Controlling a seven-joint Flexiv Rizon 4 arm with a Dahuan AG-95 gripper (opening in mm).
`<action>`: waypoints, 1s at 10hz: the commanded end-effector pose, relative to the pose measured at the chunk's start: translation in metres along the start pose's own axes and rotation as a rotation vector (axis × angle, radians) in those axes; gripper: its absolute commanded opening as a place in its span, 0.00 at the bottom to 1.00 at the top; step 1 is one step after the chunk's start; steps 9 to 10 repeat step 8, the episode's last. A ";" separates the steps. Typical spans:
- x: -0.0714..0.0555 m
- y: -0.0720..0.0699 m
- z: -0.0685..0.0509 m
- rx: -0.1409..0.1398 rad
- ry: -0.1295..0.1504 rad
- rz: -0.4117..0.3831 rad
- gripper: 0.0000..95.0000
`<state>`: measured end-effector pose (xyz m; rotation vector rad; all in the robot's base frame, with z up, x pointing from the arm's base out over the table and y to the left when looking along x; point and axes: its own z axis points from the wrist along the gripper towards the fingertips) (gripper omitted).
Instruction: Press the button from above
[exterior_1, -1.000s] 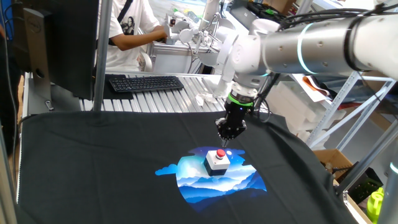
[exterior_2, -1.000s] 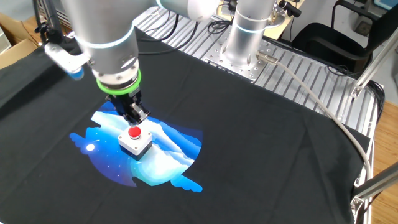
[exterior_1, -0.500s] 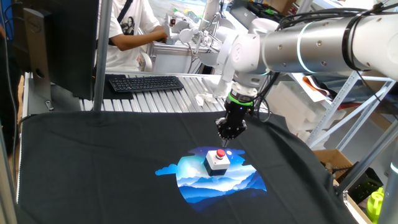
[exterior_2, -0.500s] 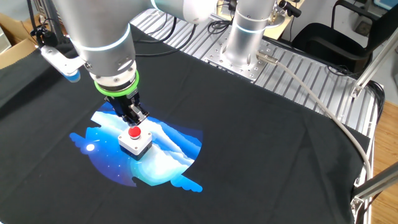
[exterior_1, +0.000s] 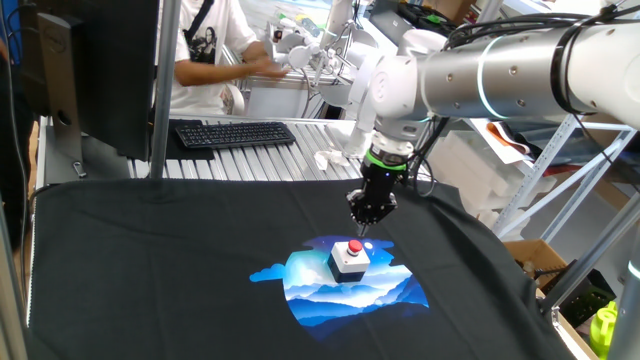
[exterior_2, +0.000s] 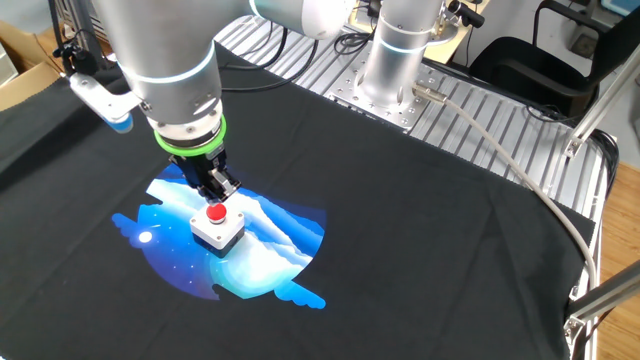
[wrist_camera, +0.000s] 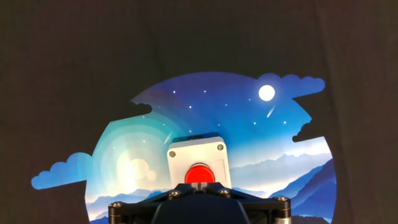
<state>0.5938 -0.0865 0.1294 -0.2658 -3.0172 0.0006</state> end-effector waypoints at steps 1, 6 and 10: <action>-0.001 0.000 0.000 0.002 -0.002 0.000 0.00; 0.000 0.000 -0.001 0.000 0.002 0.001 0.00; 0.000 0.000 -0.001 0.001 0.003 0.001 0.00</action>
